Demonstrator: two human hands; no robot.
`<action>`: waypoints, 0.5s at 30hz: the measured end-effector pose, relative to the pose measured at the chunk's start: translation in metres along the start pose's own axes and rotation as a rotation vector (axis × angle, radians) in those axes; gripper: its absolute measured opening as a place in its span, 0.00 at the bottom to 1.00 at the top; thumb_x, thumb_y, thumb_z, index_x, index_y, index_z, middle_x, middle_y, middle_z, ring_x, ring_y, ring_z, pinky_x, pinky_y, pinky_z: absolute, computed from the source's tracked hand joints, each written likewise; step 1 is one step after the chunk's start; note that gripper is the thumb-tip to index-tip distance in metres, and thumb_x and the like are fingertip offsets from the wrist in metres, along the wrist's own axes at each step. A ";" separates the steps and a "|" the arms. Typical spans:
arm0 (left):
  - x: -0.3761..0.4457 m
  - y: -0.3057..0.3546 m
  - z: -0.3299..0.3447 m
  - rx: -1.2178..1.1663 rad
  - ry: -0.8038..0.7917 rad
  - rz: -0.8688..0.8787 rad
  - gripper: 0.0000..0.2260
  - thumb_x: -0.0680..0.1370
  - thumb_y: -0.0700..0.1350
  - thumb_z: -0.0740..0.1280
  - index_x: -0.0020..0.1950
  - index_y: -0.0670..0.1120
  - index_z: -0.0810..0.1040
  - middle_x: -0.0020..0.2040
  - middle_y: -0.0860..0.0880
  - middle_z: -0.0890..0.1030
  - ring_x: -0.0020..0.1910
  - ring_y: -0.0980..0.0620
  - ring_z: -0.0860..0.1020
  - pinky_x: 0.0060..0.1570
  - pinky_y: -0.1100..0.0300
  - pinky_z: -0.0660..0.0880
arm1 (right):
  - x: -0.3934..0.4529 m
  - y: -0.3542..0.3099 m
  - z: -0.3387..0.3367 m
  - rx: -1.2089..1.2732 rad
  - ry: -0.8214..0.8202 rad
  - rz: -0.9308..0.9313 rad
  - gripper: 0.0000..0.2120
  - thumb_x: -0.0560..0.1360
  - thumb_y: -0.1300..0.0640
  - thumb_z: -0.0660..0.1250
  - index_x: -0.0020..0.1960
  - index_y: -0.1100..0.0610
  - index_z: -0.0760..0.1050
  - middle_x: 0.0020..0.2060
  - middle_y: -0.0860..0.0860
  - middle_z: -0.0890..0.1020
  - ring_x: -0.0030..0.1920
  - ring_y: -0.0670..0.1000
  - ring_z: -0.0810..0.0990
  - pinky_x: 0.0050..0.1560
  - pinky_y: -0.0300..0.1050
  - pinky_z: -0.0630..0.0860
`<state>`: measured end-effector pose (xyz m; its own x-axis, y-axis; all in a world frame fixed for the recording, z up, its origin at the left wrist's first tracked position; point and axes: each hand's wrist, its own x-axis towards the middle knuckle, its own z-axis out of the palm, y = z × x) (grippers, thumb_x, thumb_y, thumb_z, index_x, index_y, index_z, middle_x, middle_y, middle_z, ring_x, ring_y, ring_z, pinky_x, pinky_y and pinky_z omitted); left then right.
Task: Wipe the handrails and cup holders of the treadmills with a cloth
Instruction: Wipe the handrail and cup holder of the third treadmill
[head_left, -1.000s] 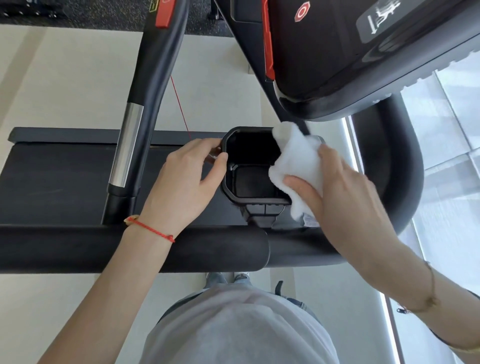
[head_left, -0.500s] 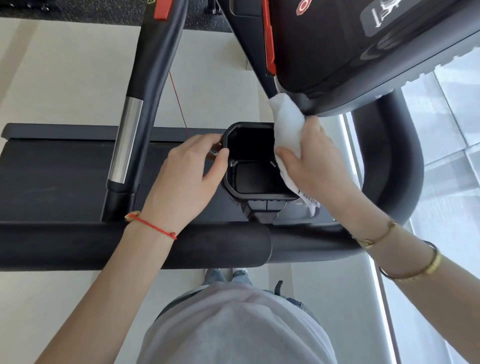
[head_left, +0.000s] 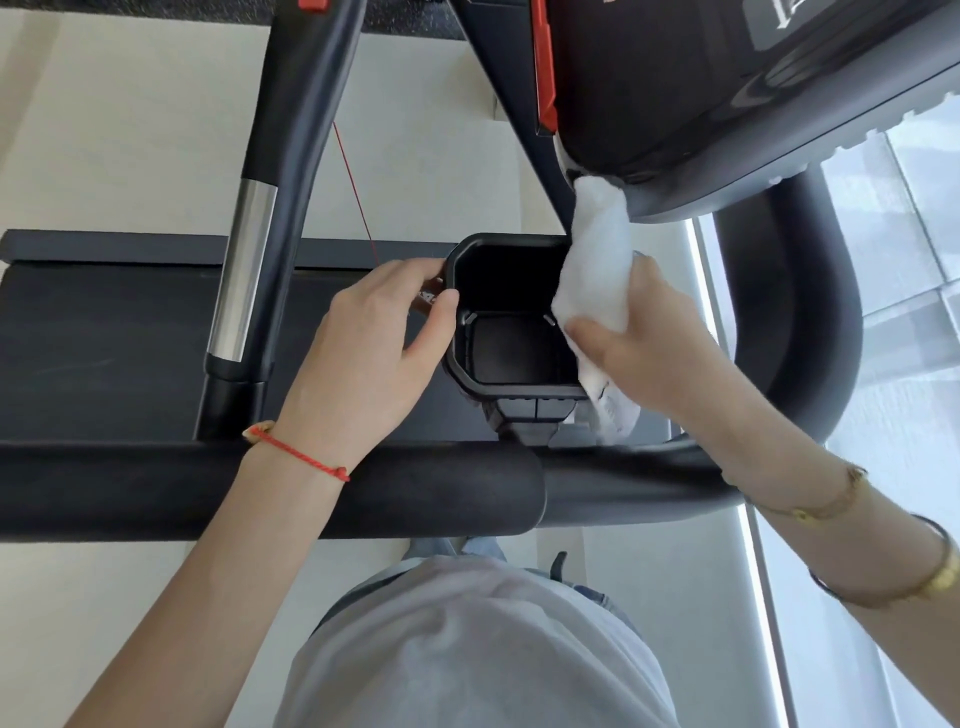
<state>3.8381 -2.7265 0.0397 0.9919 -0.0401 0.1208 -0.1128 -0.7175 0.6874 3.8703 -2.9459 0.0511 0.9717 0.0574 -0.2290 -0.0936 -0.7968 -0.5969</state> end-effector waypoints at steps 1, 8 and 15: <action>0.000 0.000 0.000 0.000 0.000 -0.002 0.14 0.82 0.48 0.60 0.65 0.47 0.77 0.55 0.53 0.81 0.53 0.58 0.78 0.58 0.62 0.75 | -0.007 0.002 0.001 -0.006 -0.013 0.000 0.17 0.77 0.51 0.67 0.54 0.59 0.63 0.41 0.49 0.74 0.37 0.45 0.73 0.29 0.37 0.65; 0.001 0.000 0.000 0.011 0.006 -0.009 0.14 0.82 0.48 0.61 0.64 0.45 0.78 0.54 0.53 0.80 0.50 0.61 0.77 0.53 0.74 0.70 | 0.021 -0.008 -0.007 0.060 -0.066 0.034 0.13 0.77 0.52 0.67 0.53 0.56 0.65 0.40 0.44 0.73 0.38 0.41 0.73 0.29 0.28 0.67; 0.001 0.000 0.001 -0.008 0.010 -0.014 0.13 0.81 0.47 0.62 0.64 0.47 0.78 0.52 0.56 0.79 0.50 0.62 0.77 0.54 0.78 0.68 | -0.020 0.000 0.001 -0.124 0.071 -0.192 0.19 0.77 0.51 0.64 0.62 0.52 0.59 0.46 0.49 0.73 0.35 0.41 0.71 0.30 0.33 0.63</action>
<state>3.8390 -2.7272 0.0396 0.9927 -0.0234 0.1181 -0.0994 -0.7123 0.6948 3.8510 -2.9457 0.0547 0.9824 0.1759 -0.0631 0.1173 -0.8433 -0.5245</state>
